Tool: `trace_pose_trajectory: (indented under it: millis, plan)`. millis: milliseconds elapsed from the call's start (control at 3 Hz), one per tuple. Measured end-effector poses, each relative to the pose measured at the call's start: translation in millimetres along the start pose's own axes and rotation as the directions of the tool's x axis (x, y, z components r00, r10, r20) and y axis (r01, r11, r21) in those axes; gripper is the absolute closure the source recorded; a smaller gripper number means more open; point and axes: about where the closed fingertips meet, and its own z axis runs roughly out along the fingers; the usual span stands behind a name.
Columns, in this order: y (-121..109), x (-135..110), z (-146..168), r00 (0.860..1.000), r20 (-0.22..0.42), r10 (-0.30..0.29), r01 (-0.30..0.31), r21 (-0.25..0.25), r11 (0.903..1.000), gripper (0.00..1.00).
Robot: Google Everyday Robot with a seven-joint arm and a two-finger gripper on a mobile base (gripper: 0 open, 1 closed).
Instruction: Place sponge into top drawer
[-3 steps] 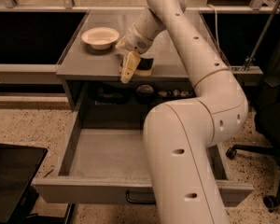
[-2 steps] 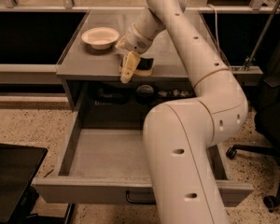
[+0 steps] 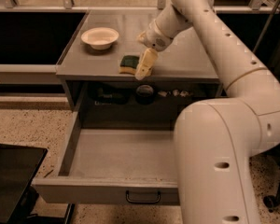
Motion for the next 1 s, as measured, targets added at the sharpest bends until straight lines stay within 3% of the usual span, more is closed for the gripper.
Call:
trace_pose_trajectory:
  millis: [333,1000]
  plan:
    - [4.0,3.6,5.5,1.0,-0.004,0.008,-0.008,-0.011,0.9999,0.0]
    - [3.9,3.6,5.8,1.0,-0.004,0.008,-0.008,-0.011,0.9999,0.41]
